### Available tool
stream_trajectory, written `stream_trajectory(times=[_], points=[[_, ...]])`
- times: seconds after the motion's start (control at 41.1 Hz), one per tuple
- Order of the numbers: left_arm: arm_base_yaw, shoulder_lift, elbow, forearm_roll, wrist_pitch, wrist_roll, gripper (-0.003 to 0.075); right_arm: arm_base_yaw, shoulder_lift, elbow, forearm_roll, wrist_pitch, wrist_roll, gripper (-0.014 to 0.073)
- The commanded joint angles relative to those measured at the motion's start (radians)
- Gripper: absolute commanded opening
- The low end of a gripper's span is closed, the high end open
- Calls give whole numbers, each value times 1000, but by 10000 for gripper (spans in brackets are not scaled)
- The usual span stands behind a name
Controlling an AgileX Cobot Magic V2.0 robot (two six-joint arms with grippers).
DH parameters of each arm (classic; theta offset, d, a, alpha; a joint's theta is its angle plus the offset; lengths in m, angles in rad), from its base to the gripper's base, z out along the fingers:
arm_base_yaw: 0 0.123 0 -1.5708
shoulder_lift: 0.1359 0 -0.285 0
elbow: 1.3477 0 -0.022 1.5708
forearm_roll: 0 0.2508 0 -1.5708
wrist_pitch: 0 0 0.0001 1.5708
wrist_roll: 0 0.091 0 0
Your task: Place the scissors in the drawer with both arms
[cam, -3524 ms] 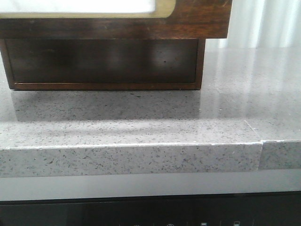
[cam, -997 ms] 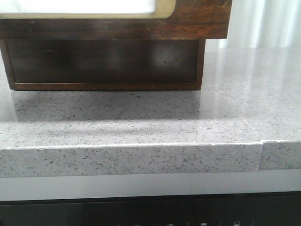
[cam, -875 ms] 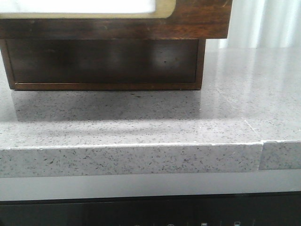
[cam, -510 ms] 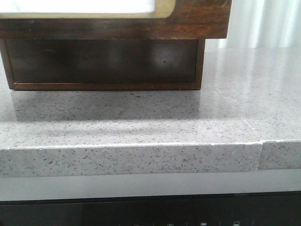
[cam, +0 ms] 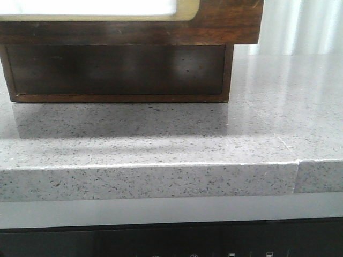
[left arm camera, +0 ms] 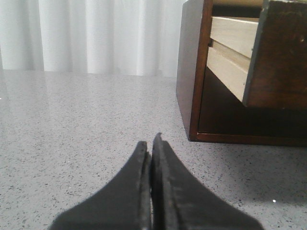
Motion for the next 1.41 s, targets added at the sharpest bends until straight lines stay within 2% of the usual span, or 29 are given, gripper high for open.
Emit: stream_trajectory(times=[0.0, 0.753, 0.899, 1.118, 1.24, 1.385], points=[[1, -19, 24, -8, -87, -6, -20, -4, 6, -23, -1, -65, -4, -117], [1, -19, 24, -8, -87, -6, -20, -27, -24, 7, -3, -80, -6, -117], [1, -19, 24, -8, -87, -6, -20, -187, -132, 135, -52, -246, -15, -117], [1, -17, 24, -8, -87, -6, -20, -414, -344, 459, -103, -563, -15, -117], [1, -17, 24, -8, -87, -6, -20, -498, -439, 630, -103, -693, -15, -117], [1, -17, 24, -8, -87, -6, -20, -535, -509, 783, -103, -805, -15, -117]])
